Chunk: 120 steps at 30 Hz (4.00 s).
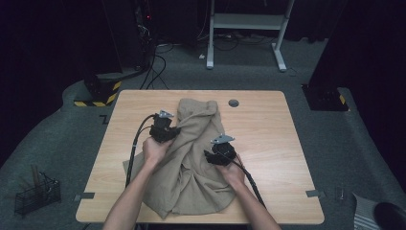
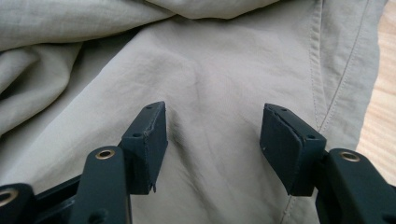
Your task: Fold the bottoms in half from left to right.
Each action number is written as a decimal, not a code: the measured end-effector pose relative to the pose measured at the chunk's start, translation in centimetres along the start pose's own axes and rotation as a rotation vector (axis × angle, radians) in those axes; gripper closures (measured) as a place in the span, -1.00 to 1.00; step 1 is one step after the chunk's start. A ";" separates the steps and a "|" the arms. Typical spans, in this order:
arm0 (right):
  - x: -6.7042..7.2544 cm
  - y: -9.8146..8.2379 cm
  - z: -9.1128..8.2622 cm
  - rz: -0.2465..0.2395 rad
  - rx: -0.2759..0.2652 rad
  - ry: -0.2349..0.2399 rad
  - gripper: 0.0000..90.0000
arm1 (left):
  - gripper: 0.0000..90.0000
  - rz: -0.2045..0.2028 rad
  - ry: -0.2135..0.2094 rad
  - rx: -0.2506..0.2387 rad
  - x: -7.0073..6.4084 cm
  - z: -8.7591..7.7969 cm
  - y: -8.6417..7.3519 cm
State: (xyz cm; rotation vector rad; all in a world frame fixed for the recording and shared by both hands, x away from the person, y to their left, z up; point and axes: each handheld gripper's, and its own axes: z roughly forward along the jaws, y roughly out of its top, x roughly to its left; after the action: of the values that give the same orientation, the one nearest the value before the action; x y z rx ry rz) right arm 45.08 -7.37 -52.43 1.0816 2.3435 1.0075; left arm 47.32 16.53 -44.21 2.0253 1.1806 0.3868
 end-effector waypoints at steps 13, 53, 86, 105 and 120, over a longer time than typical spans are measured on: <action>-0.5 -1.9 -3.8 0.003 -0.036 0.017 0.00 | 0.26 0.074 -0.142 0.061 -5.2 2.5 -0.9; -0.8 -0.5 -0.6 0.002 -0.010 -0.054 0.03 | 0.97 0.063 -0.039 -0.052 -2.9 1.3 -1.4; -2.3 -4.0 -4.4 -0.012 -0.010 -0.018 0.53 | -0.24 0.183 0.185 0.048 -5.3 2.4 -8.6; -2.9 -7.0 -7.7 0.057 -0.013 0.020 0.49 | -0.26 0.218 0.233 0.038 -6.3 0.0 -11.0; -1.2 -9.4 -11.2 -0.081 0.039 0.004 0.77 | -0.27 0.187 0.221 0.023 -6.0 -0.5 -11.7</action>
State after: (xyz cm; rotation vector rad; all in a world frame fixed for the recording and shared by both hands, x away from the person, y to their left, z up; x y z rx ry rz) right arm 34.58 -17.56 -51.70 0.9904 2.3994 0.9391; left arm 36.63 15.20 -51.81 2.1628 1.1310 0.7071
